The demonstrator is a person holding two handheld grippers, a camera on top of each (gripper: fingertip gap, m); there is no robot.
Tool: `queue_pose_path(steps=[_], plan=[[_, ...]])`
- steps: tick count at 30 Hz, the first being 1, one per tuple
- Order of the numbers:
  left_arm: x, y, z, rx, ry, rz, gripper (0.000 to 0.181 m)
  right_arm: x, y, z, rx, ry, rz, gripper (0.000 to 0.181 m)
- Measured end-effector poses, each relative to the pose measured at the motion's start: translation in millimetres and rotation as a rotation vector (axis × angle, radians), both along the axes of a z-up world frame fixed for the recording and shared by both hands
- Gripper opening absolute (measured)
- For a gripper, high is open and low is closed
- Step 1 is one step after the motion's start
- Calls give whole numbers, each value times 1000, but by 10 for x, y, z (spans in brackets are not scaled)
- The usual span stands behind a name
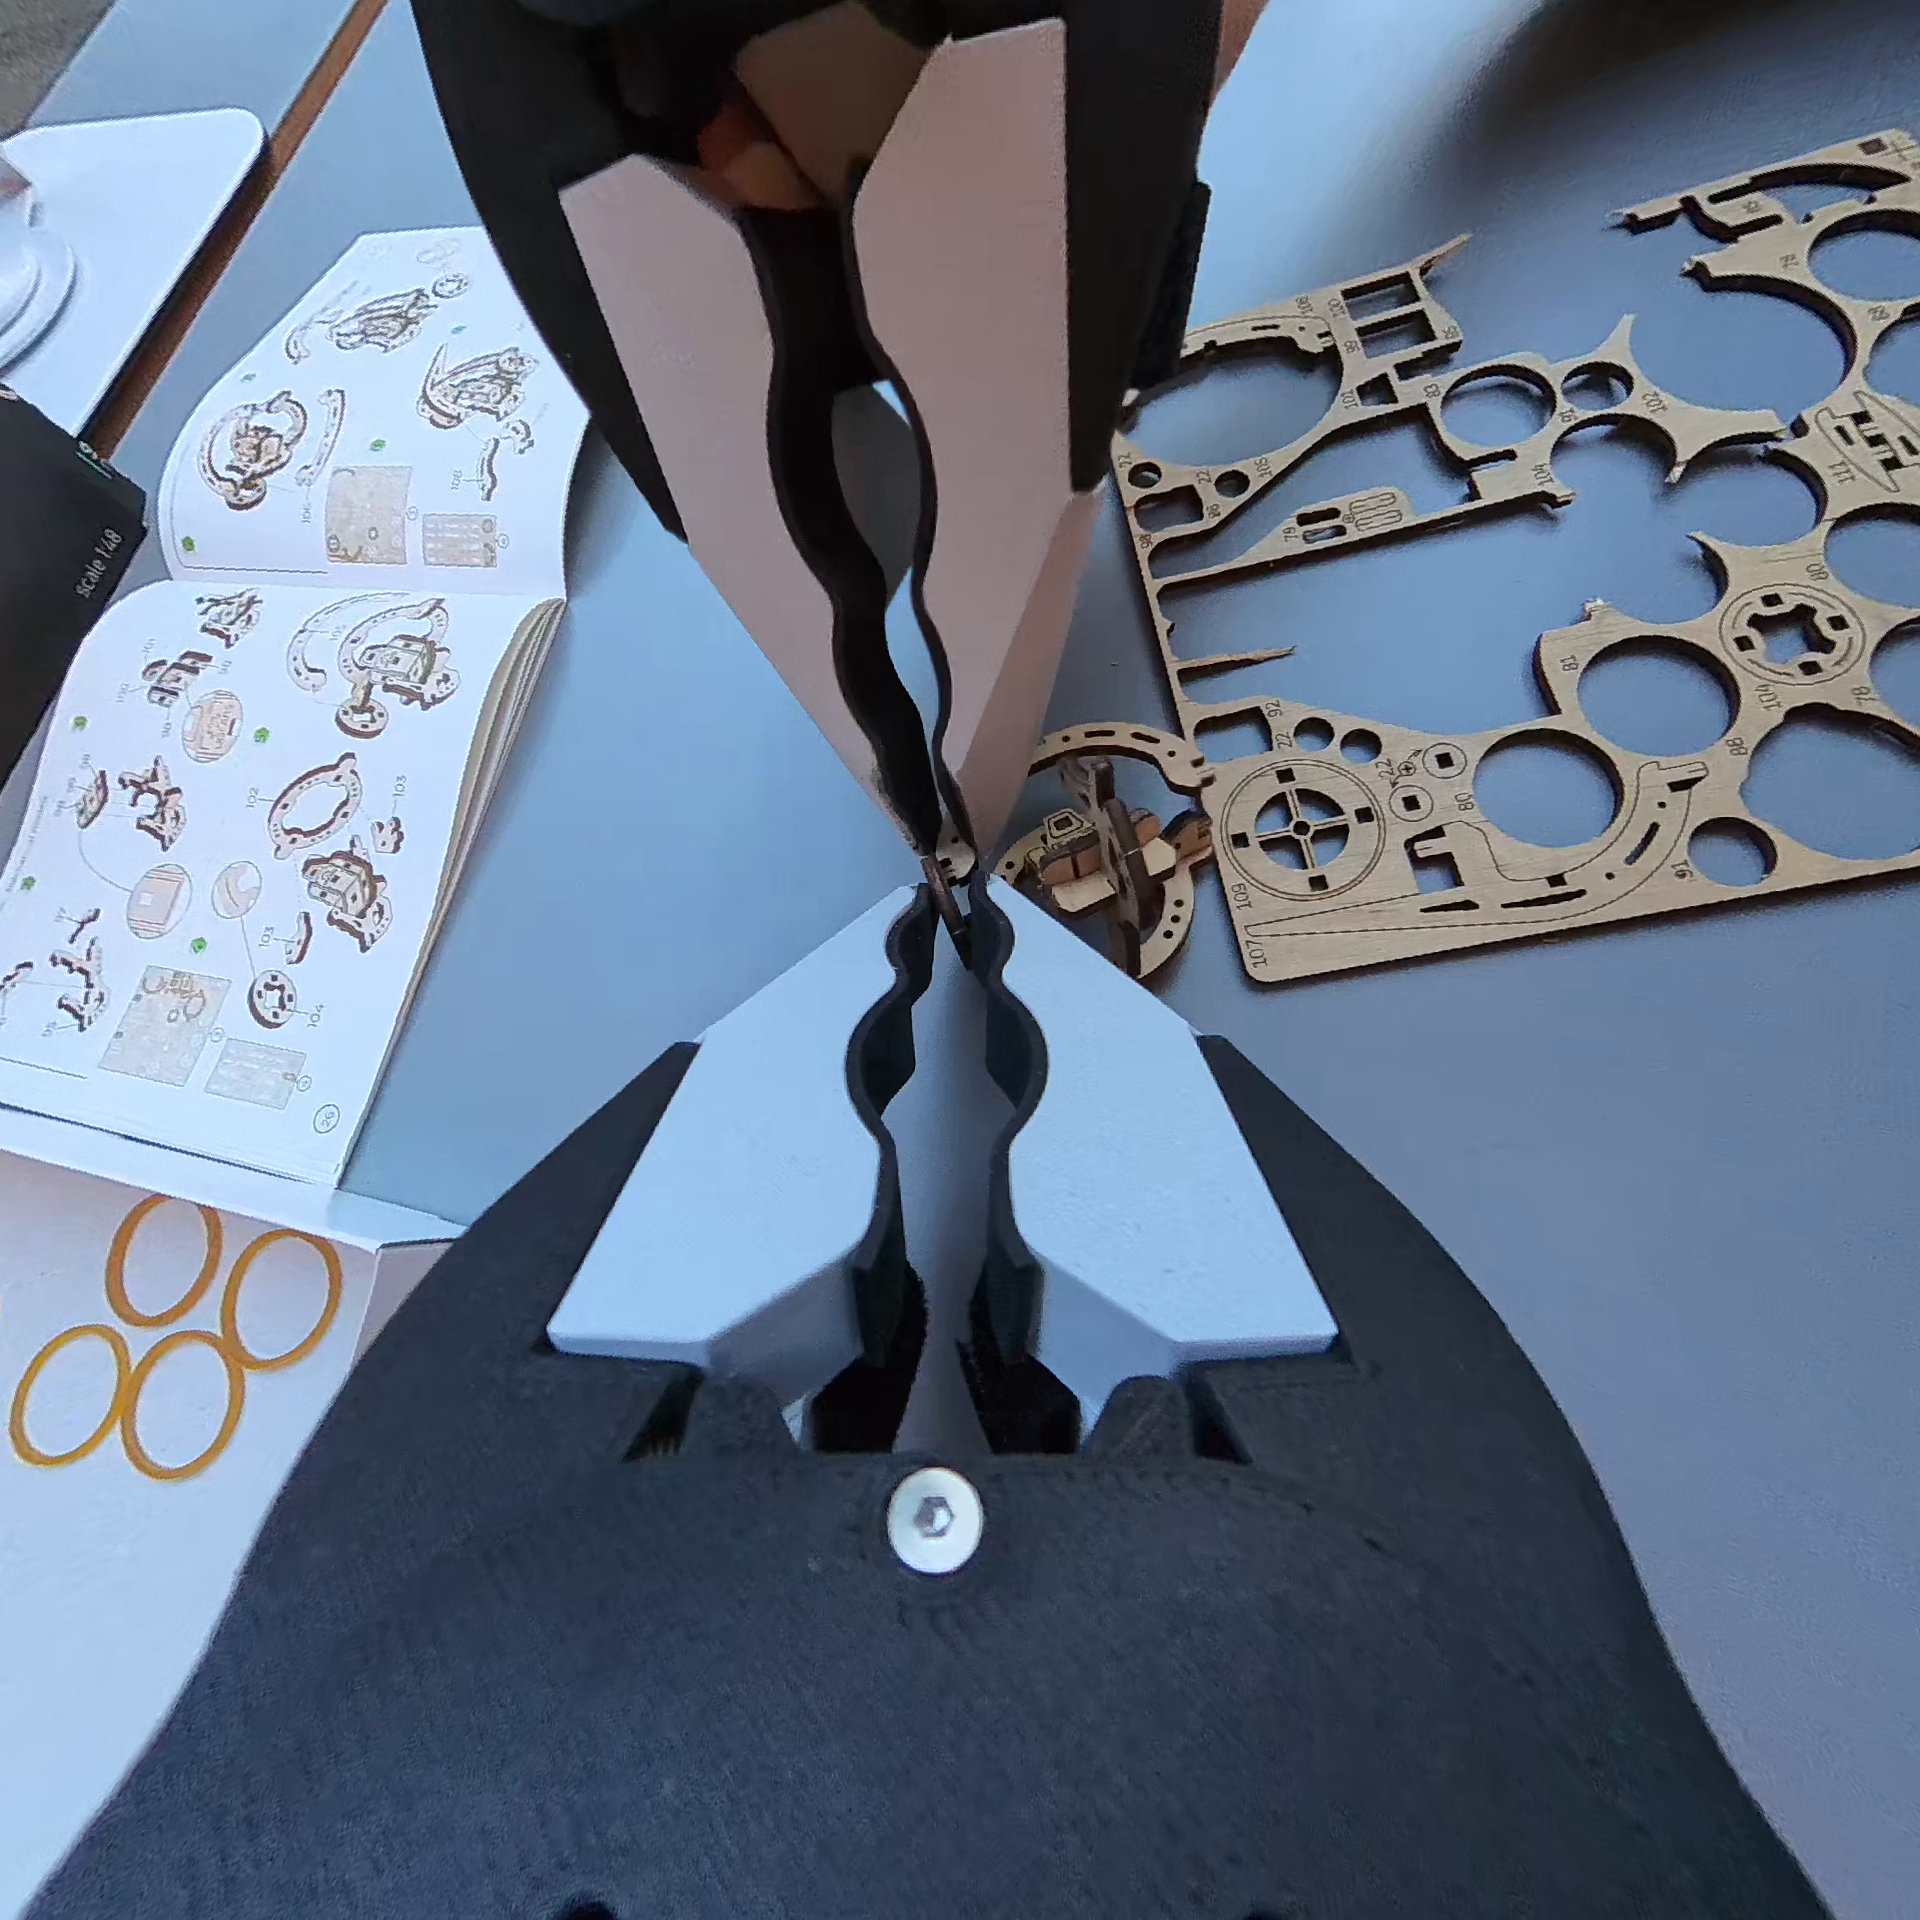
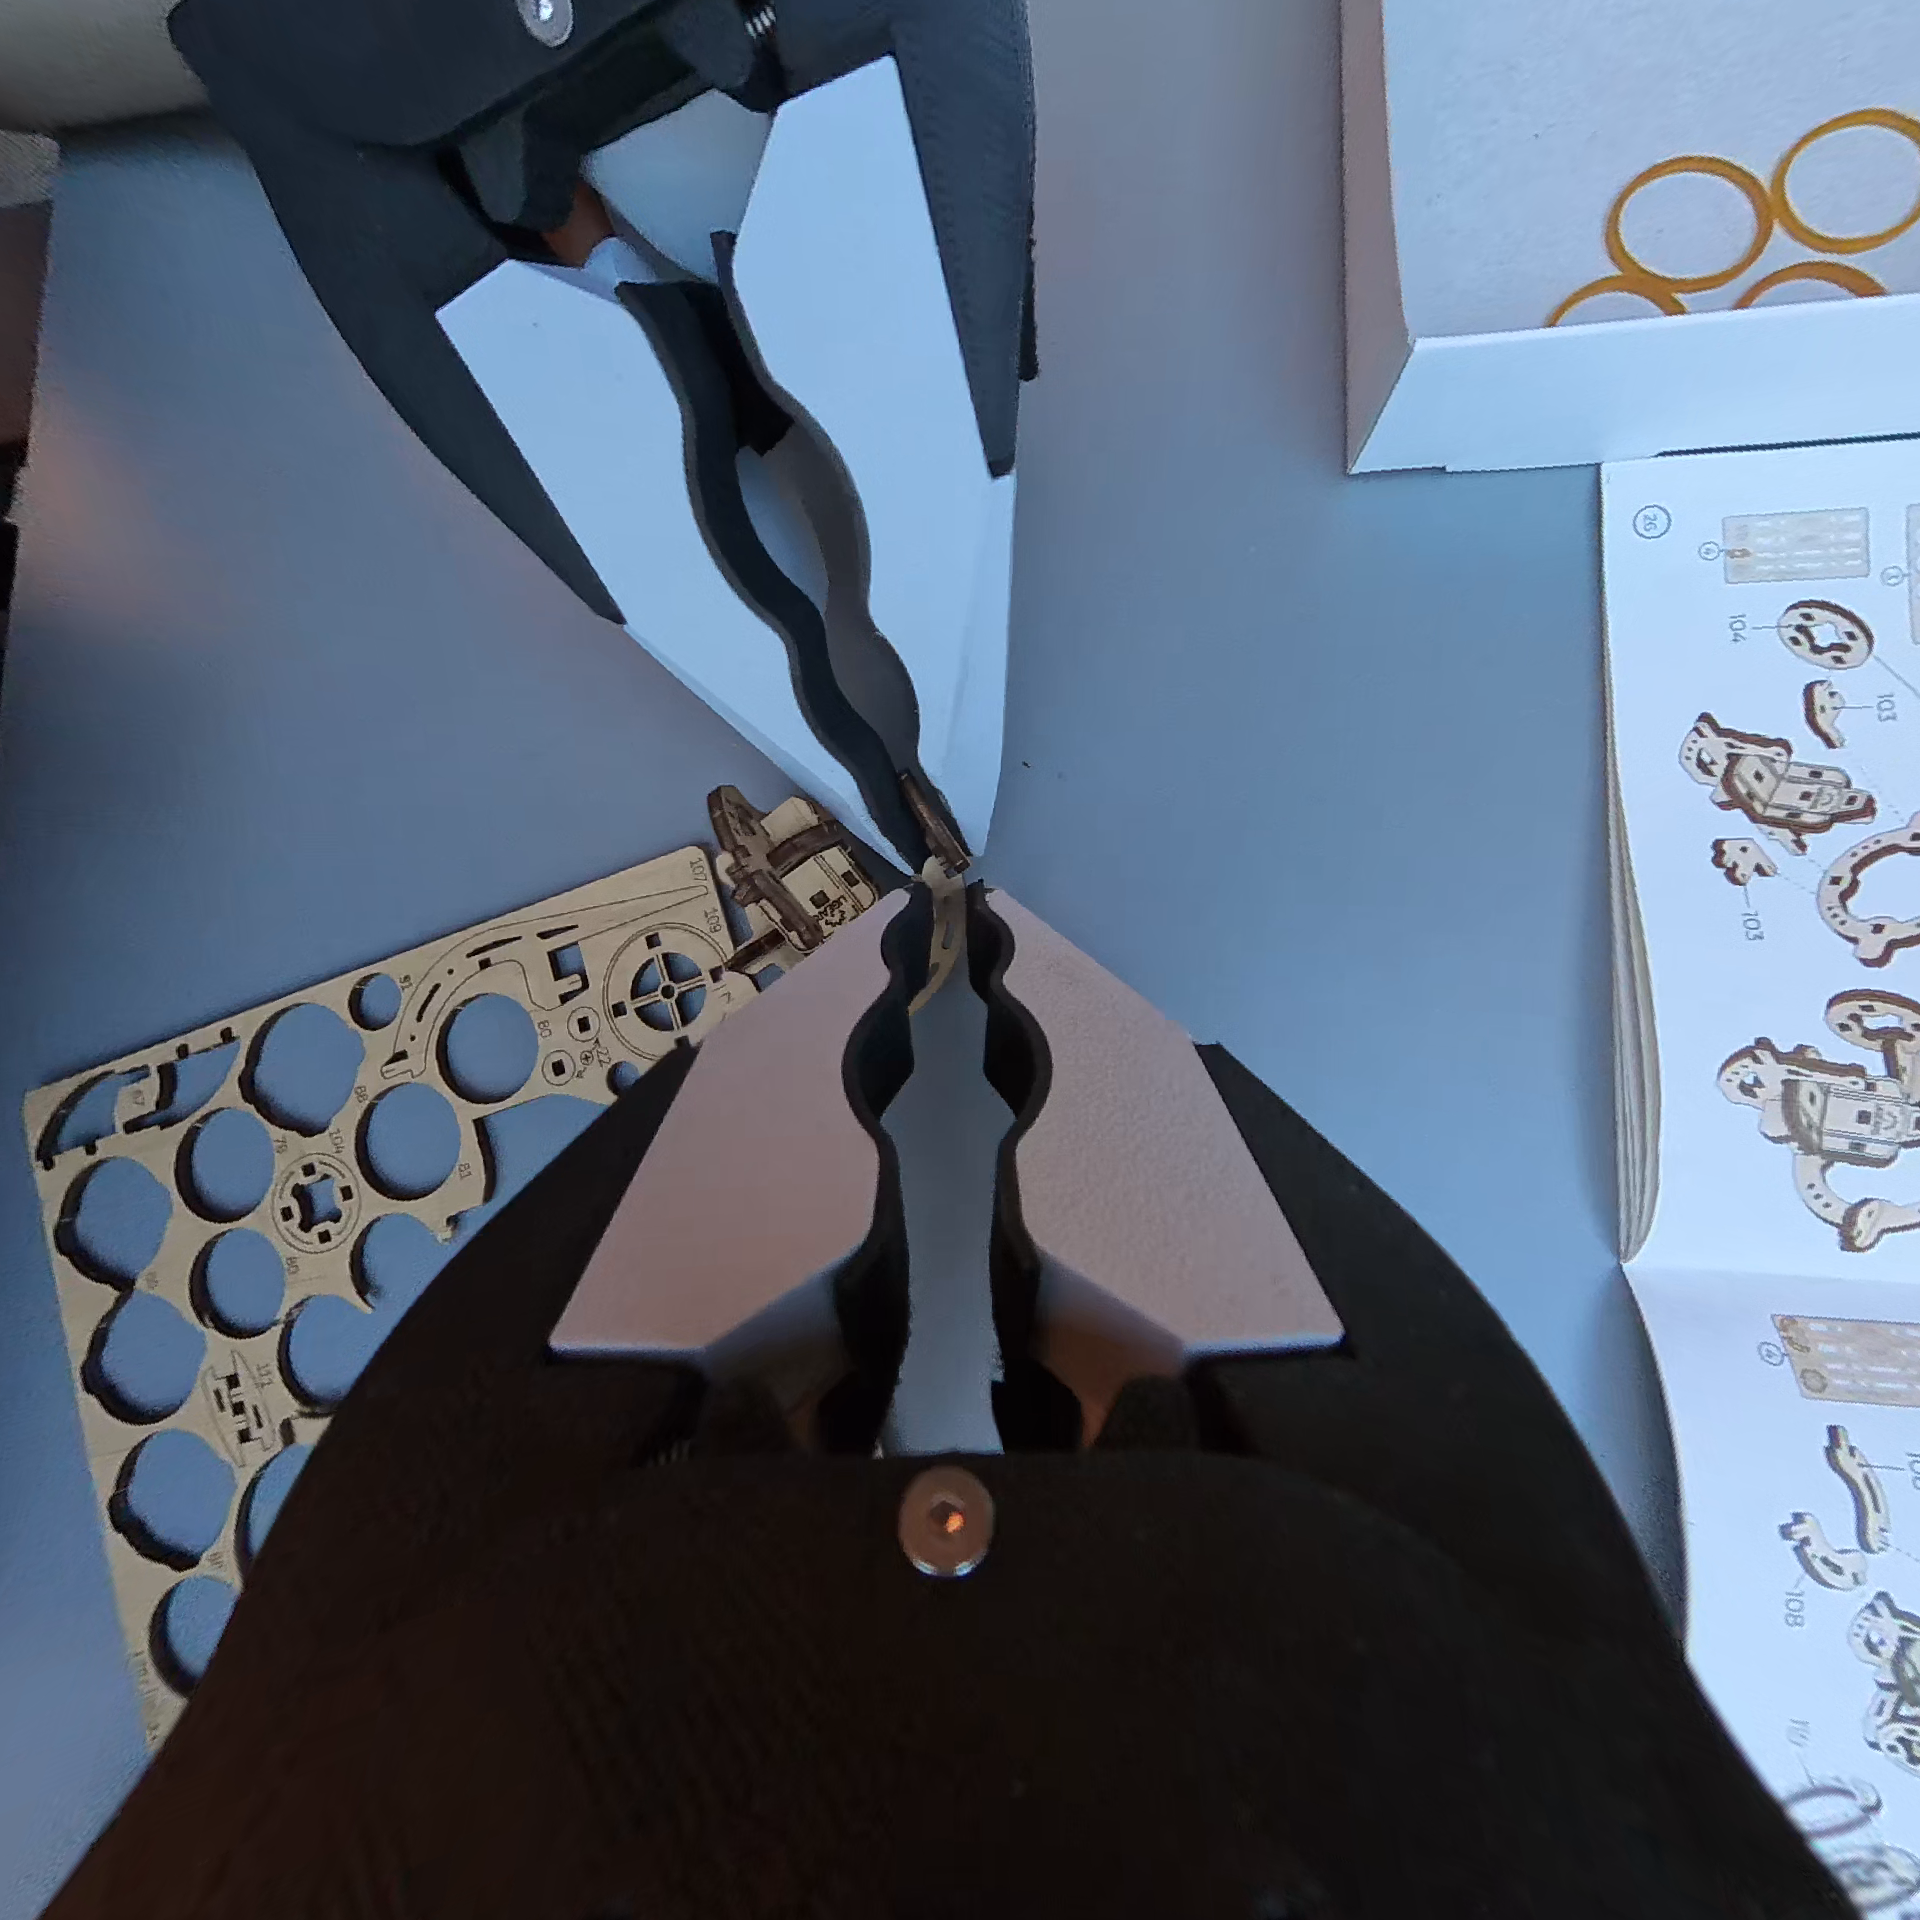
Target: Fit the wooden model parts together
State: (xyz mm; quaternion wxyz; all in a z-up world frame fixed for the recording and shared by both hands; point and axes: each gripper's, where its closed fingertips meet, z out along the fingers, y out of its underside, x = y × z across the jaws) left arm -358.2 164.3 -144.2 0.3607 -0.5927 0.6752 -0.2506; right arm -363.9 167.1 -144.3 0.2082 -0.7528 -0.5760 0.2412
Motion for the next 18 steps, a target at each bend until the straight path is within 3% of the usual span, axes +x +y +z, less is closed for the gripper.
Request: queue_pose_path(steps=[1,10,15,18], plan=[[1,0,0,-2,-5,-1,5,2,0,1,7,-1,3,5],[44,-55,1,-40,-32,-21,6,6,-41,51,76,14,109,20],[20,0,10,-47,-34,5,27,33,-36,63,187,17,231,22],[-15,13,53,-43,-51,0,27,-1,-89,99,194,56,298,21]])
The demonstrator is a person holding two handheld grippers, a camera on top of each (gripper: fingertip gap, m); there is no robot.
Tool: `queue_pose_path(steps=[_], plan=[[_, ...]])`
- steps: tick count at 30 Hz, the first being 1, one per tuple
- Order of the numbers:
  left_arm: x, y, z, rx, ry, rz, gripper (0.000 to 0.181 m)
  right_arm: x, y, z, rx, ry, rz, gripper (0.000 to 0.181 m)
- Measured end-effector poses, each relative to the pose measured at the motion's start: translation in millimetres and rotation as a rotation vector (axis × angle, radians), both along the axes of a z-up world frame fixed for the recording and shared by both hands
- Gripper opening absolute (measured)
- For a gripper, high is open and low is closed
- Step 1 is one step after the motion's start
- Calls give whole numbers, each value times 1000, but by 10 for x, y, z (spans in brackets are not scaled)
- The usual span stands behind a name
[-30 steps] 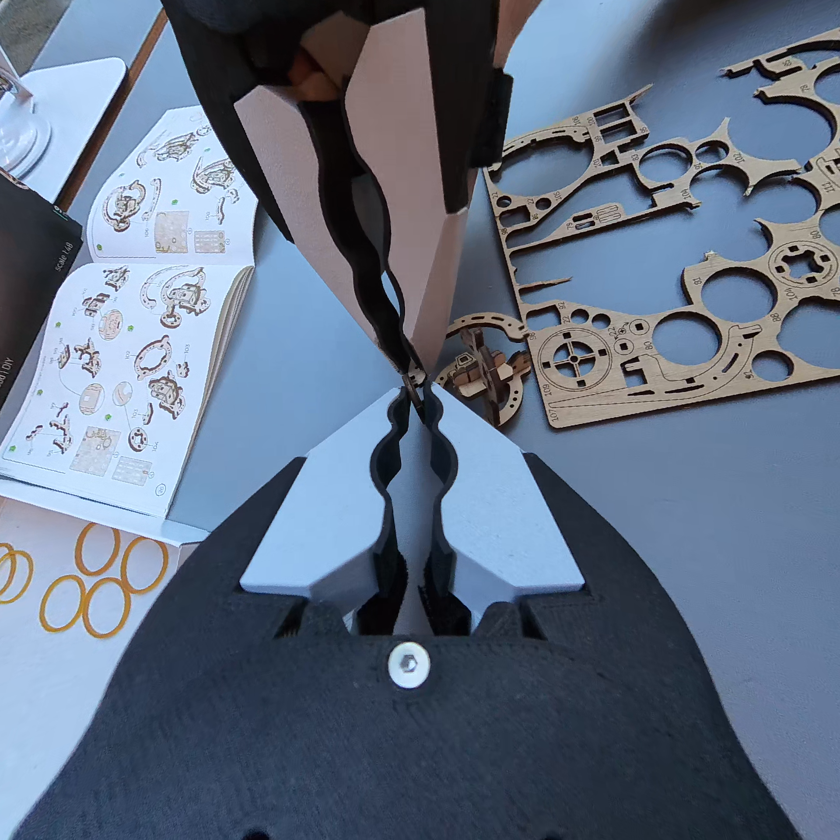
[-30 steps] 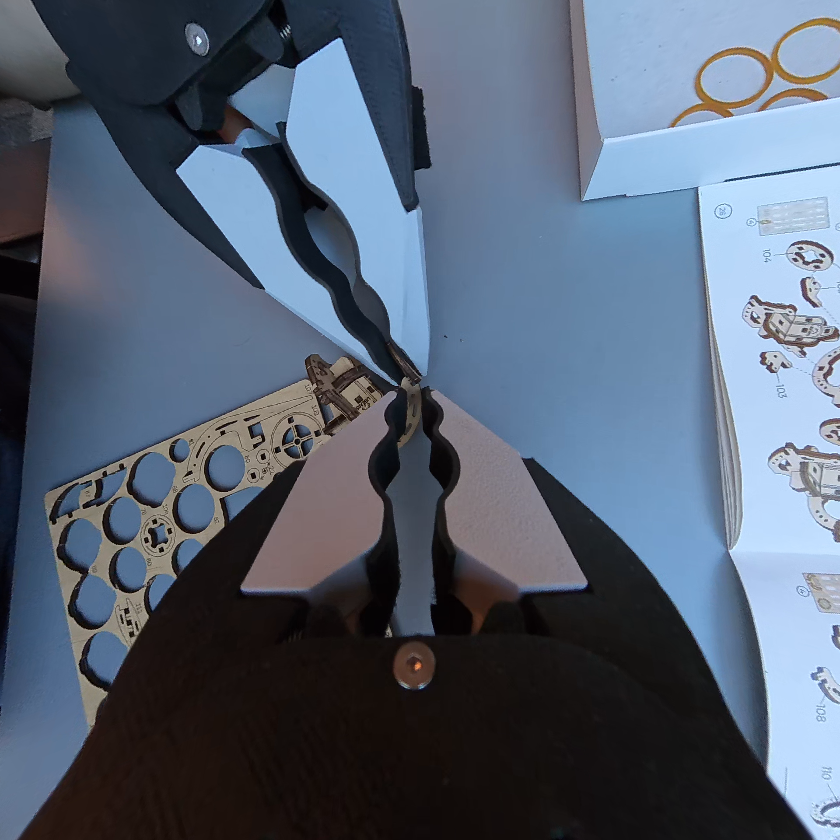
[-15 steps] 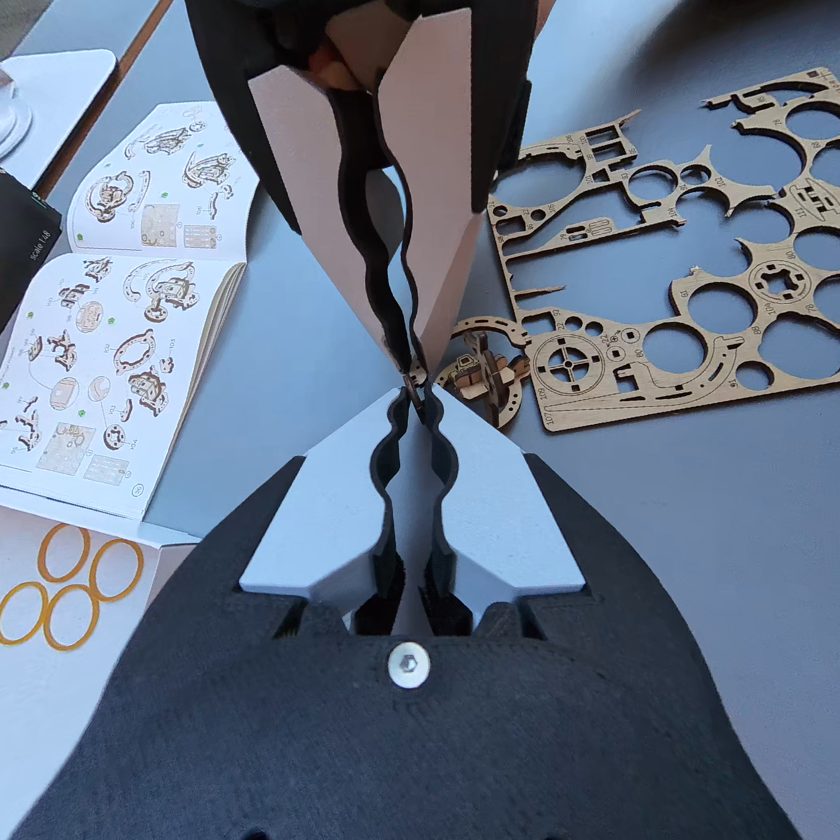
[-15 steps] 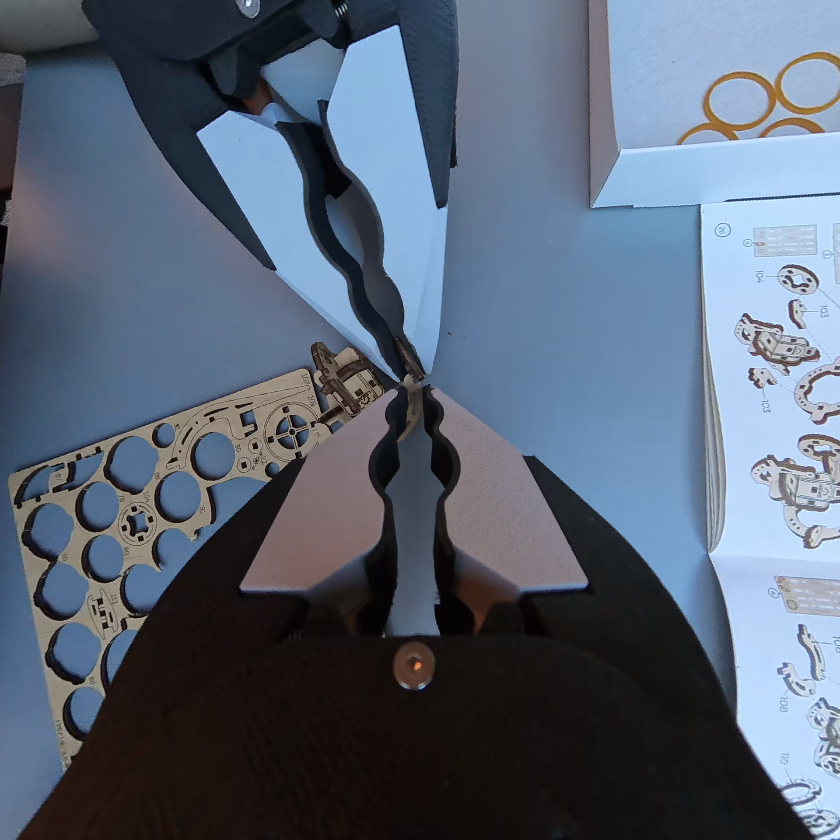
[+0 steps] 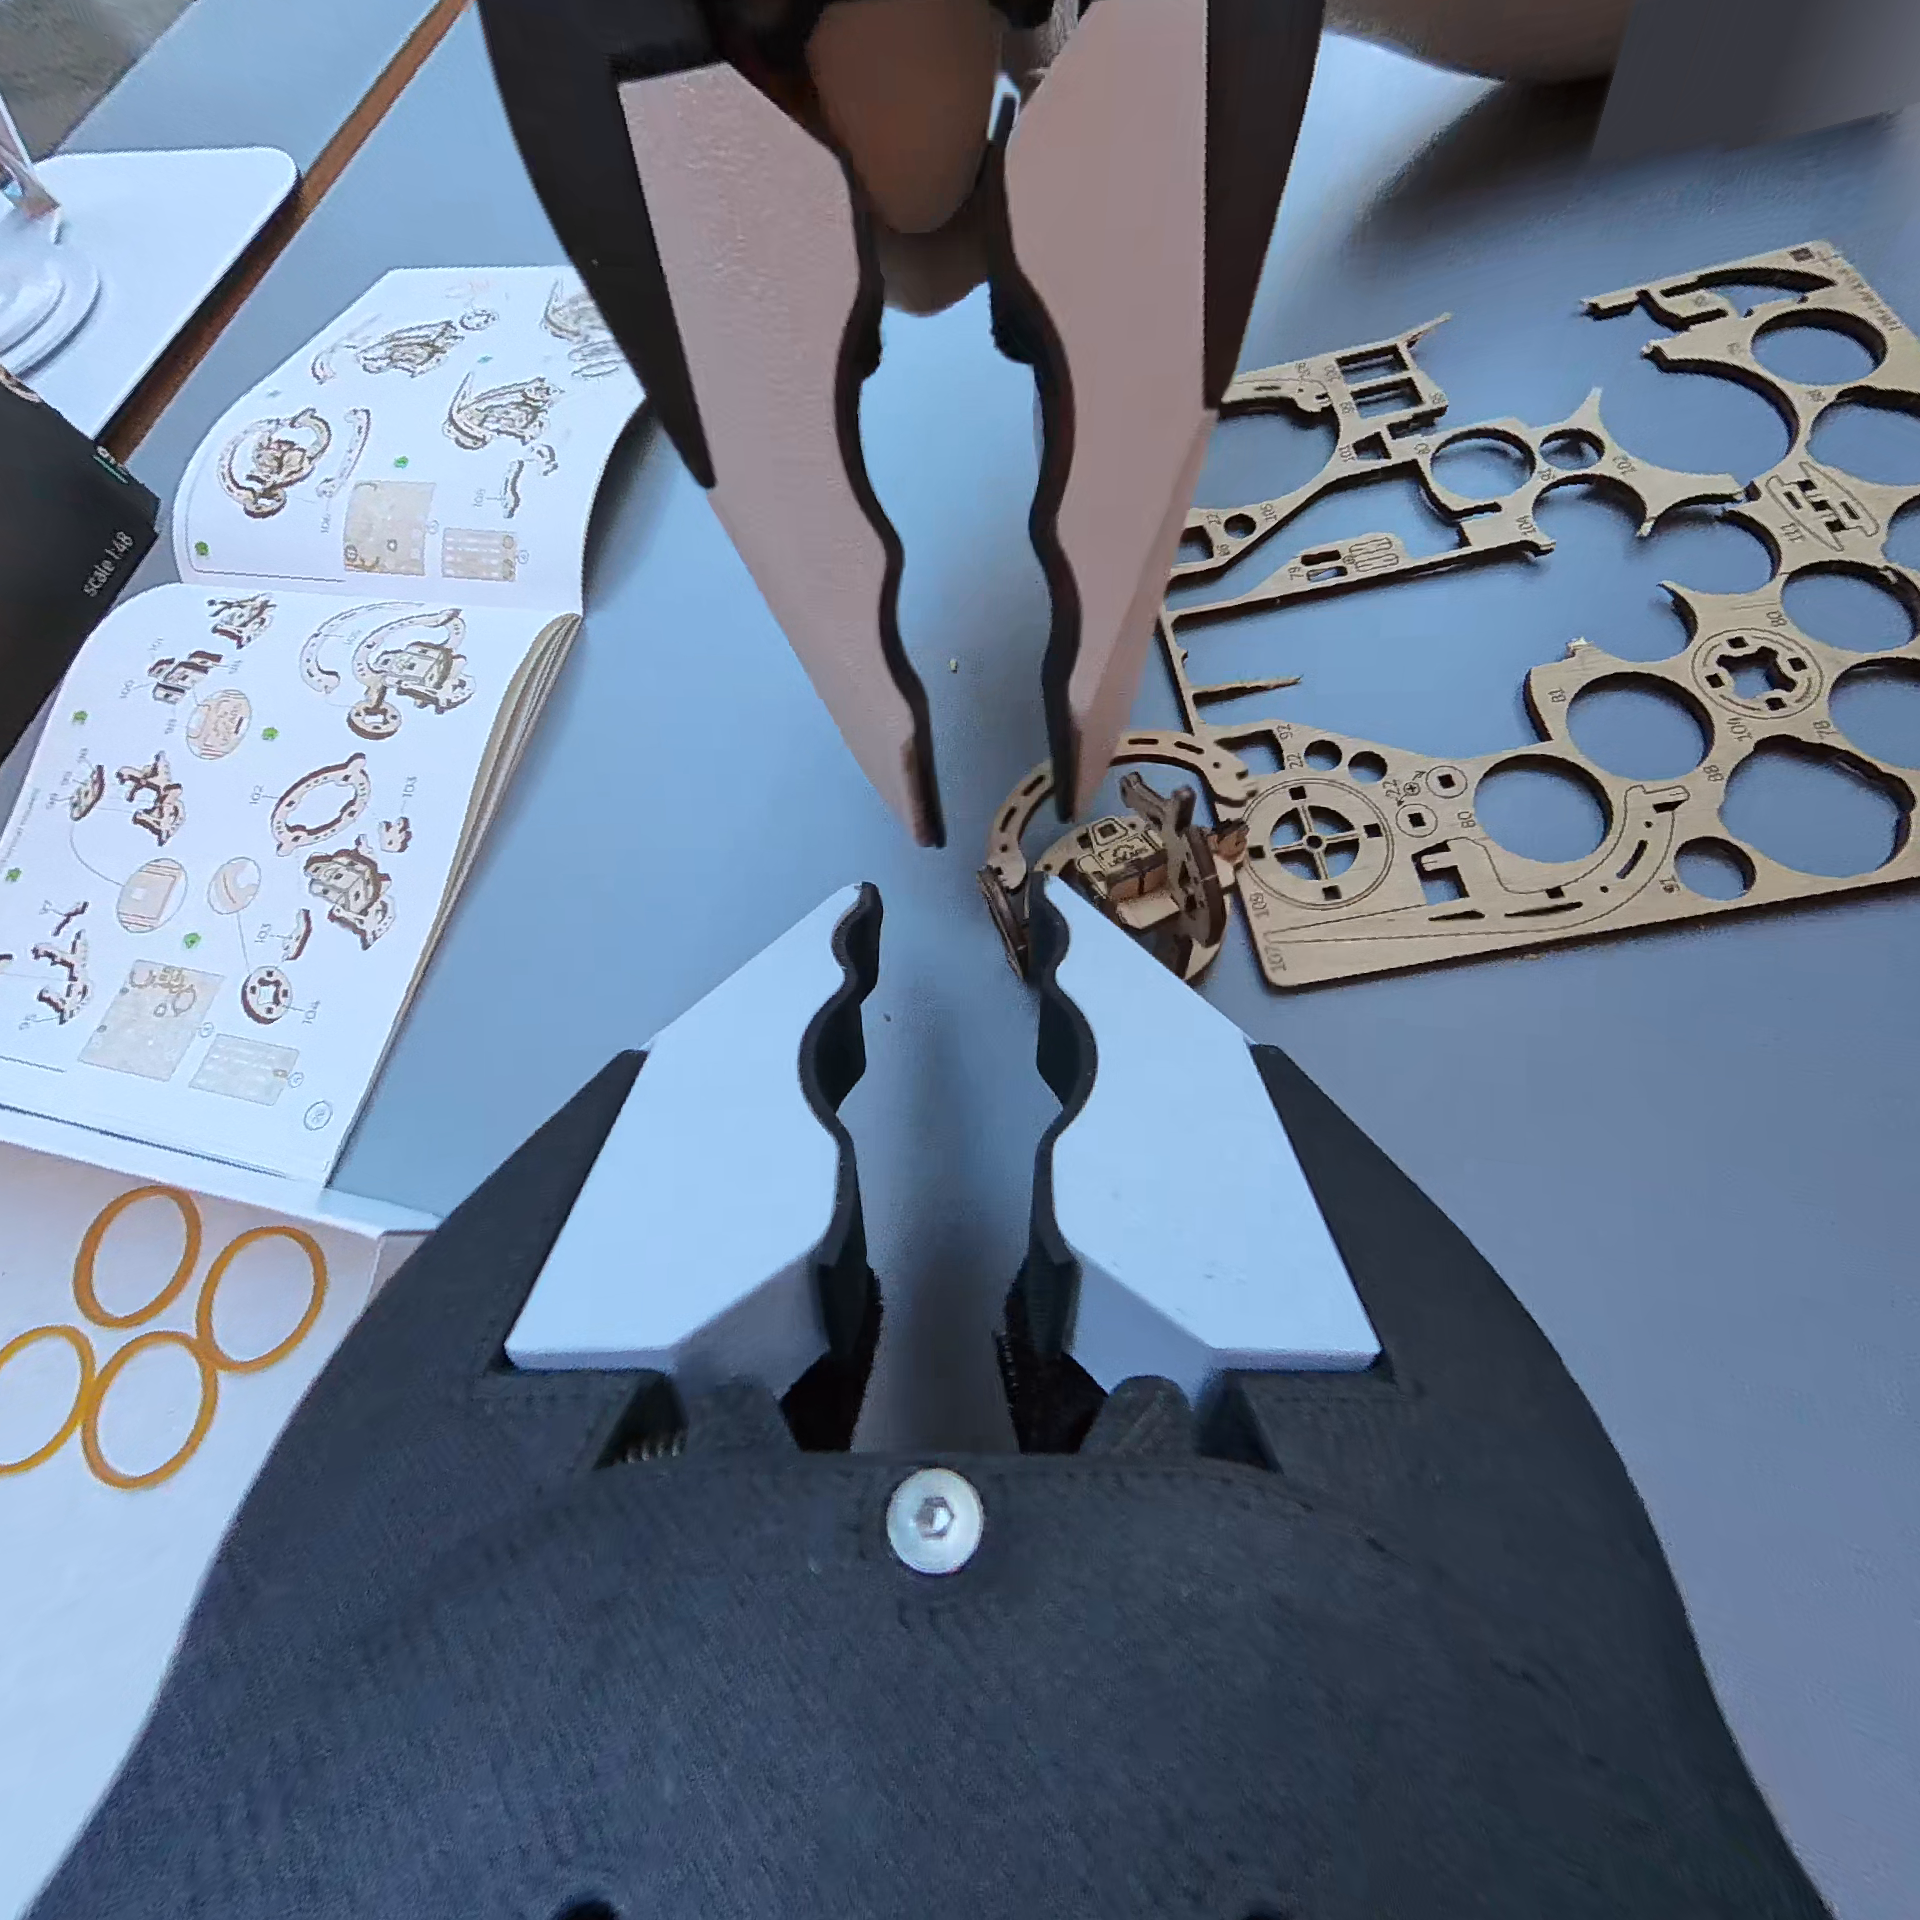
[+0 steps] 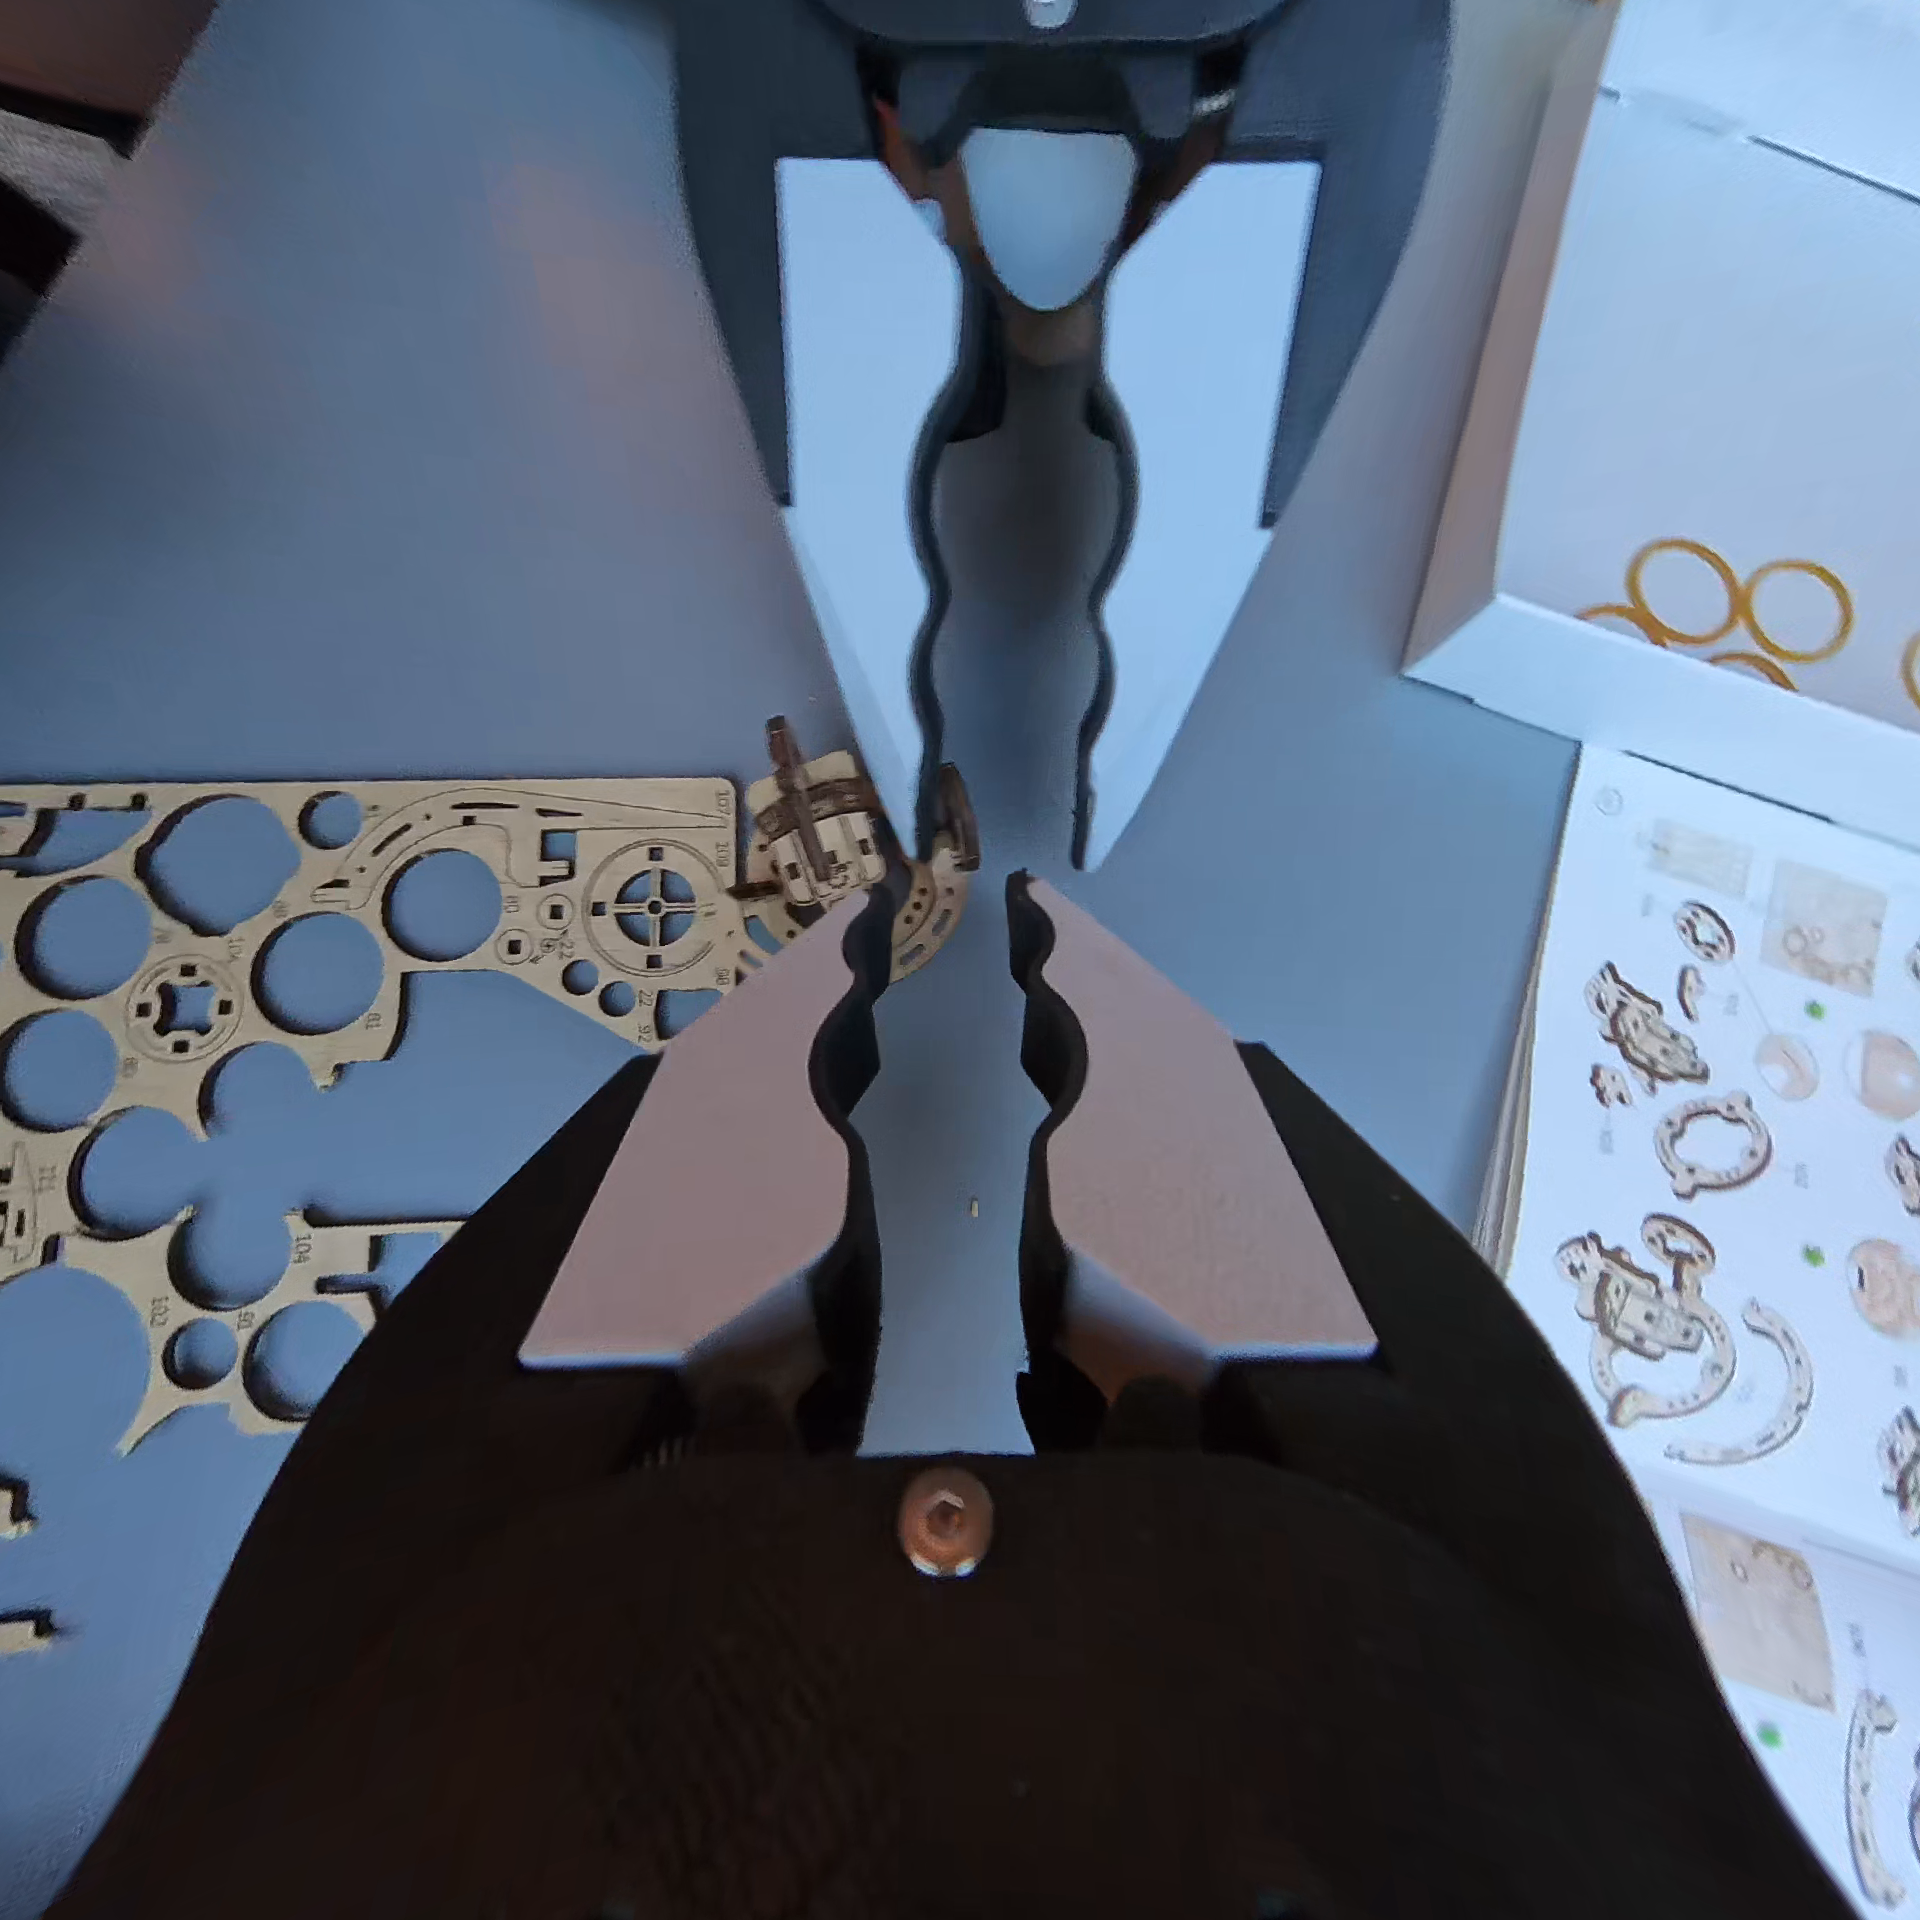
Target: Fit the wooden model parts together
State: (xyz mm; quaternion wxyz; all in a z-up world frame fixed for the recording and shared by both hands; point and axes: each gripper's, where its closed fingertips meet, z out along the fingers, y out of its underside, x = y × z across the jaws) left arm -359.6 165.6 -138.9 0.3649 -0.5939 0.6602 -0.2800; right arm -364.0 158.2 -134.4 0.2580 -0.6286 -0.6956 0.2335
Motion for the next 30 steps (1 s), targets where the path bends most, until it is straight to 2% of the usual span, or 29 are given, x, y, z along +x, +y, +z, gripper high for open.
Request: queue_pose_path(steps=[3,6,9,14,20,25,30], plan=[[-101,-38,-42,-21,39,-31,25,-20,24,12,28,3,42,22],[-208,-106,-132,-44,96,-73,14,-66,-1,55,22,47,90,24],[-160,-138,-100,-74,56,-85,7,-68,23,67,48,57,128,24],[-80,-143,-17,-195,-14,-67,10,-75,-15,21,0,6,205,24],[-48,-76,-10,-158,-26,-32,1,-62,10,-97,1,-28,188,21],[-50,-85,2,-154,-34,-35,1,-82,-5,-123,-28,-41,168,10],[-48,-88,2,-139,-34,-34,2,-85,-2,-127,-22,-59,143,9]])
